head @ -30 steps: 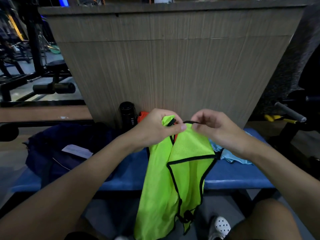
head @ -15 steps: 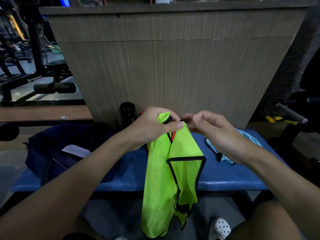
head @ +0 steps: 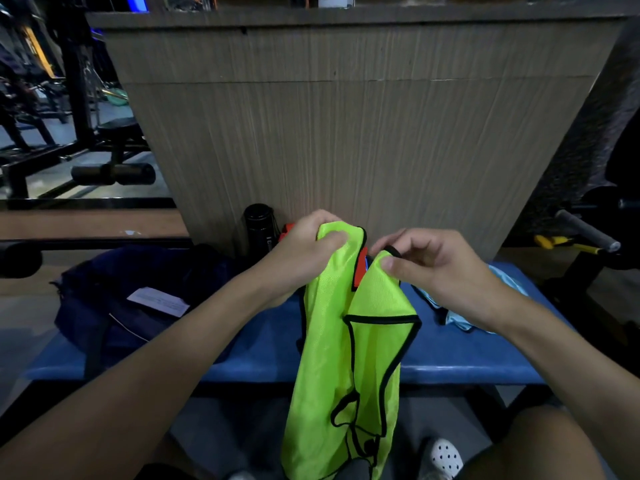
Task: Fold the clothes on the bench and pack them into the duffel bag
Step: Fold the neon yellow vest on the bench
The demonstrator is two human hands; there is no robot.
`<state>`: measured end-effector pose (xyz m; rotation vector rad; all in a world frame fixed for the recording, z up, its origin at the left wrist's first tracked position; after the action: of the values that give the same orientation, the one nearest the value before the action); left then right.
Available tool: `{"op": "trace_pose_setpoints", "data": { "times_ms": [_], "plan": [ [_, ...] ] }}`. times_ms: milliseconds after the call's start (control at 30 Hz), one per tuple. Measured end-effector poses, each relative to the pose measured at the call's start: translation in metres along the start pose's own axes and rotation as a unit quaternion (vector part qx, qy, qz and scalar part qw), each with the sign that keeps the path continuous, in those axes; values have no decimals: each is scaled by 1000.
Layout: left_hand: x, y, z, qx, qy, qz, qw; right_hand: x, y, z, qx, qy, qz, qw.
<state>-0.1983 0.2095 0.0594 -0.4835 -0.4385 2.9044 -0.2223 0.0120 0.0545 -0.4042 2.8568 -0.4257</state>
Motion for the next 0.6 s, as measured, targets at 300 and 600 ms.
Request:
{"op": "trace_pose_setpoints", "data": {
  "times_ms": [300, 600],
  "plan": [
    [5, 3, 9, -44, 144, -33, 988, -5, 7, -1, 4, -57, 69, 996],
    [5, 9, 9, -7, 189, -26, 982, -3, 11, -4, -77, -58, 97, 991]
  ]
}}
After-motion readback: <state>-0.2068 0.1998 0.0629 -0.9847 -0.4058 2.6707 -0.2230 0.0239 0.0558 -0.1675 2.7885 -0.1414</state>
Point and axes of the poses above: each hand's wrist, its own x-axis away from the middle knuckle, its own y-axis out of the palm, z = x × y, the point moved 1 cm from there along -x, towards the middle knuckle, and after that the axes turned 11 degrees about y, right-handed, at the moved point
